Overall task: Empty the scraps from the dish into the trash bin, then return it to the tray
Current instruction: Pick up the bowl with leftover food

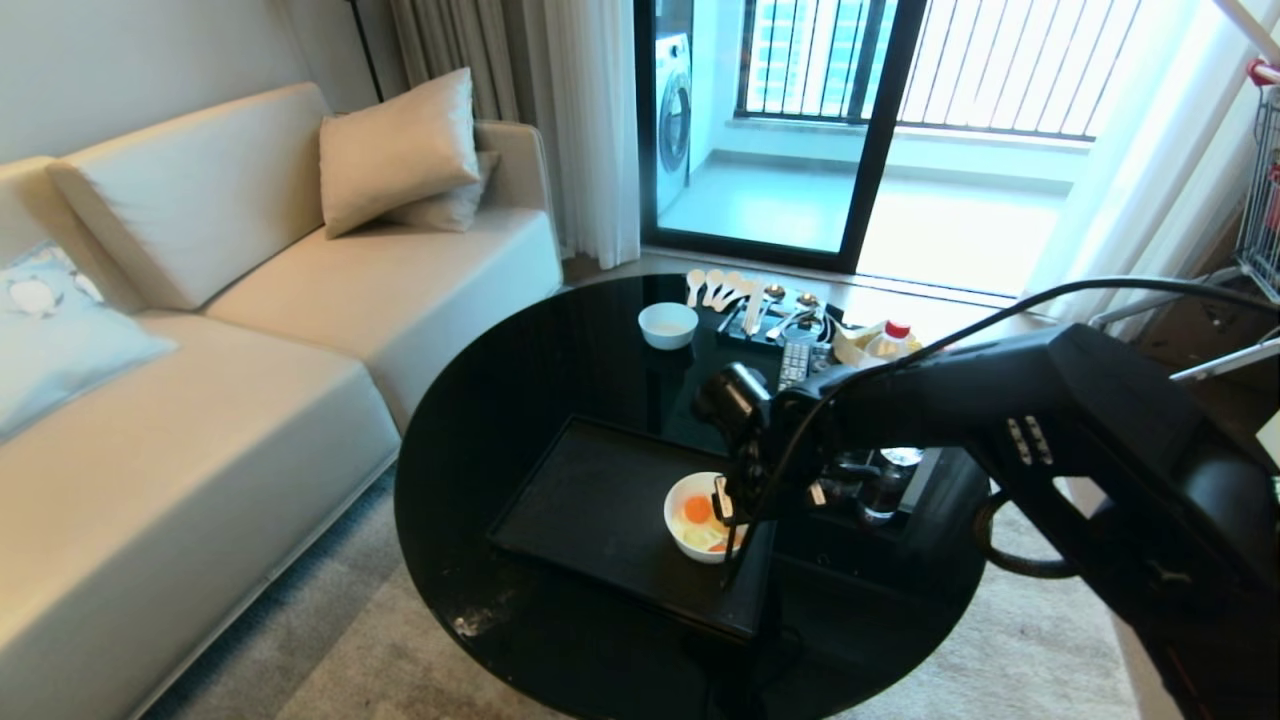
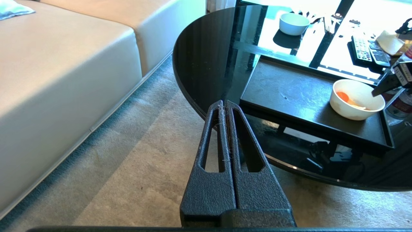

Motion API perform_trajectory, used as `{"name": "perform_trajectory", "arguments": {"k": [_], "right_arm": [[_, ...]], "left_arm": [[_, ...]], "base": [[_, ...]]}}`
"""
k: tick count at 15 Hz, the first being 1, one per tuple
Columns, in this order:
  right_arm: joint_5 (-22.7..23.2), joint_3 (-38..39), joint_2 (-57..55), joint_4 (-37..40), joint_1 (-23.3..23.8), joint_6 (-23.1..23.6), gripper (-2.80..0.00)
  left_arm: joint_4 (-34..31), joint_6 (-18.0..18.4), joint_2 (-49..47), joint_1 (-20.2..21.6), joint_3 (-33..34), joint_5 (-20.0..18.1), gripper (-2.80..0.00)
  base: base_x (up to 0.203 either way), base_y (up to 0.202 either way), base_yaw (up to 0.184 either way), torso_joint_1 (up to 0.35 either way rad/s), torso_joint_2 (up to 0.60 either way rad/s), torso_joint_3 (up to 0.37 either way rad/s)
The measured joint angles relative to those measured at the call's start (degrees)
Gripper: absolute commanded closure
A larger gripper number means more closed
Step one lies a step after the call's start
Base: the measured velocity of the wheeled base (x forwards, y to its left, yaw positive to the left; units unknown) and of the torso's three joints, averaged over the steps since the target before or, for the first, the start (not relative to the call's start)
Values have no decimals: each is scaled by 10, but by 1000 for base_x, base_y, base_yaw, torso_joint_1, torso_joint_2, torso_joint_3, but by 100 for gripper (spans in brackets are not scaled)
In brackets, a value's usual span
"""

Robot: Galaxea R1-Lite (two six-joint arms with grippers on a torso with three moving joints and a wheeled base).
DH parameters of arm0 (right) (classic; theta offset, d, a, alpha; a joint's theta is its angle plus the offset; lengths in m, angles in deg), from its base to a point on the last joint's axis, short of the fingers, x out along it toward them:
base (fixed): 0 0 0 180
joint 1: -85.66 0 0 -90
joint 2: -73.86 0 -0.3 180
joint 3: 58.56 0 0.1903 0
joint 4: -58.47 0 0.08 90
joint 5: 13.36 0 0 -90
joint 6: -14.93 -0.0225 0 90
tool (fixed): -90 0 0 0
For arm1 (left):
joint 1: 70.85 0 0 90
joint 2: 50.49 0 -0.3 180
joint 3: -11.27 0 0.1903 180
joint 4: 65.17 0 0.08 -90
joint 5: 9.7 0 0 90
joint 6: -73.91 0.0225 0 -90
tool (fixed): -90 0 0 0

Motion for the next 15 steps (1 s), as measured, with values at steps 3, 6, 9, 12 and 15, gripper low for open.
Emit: {"name": "perform_trajectory", "arguments": {"k": [3, 6, 9, 12, 15], "right_arm": [[0, -1, -18, -27, 1, 8, -280], [-1, -1, -31, -37, 1, 8, -280], [-1, -1, -39, -50, 1, 8, -280], [-1, -1, -45, -58, 2, 8, -280], [-1, -9, -51, -59, 5, 8, 0]], "left_arm": [[0, 0, 0, 0, 0, 0, 0], [0, 0, 0, 0, 0, 0, 0], [0, 0, 0, 0, 0, 0, 0], [0, 0, 0, 0, 0, 0, 0], [0, 0, 0, 0, 0, 0, 0]], "base": [[0, 0, 0, 0, 0, 0], [0, 0, 0, 0, 0, 0], [0, 0, 0, 0, 0, 0], [0, 0, 0, 0, 0, 0], [0, 0, 0, 0, 0, 0]]}}
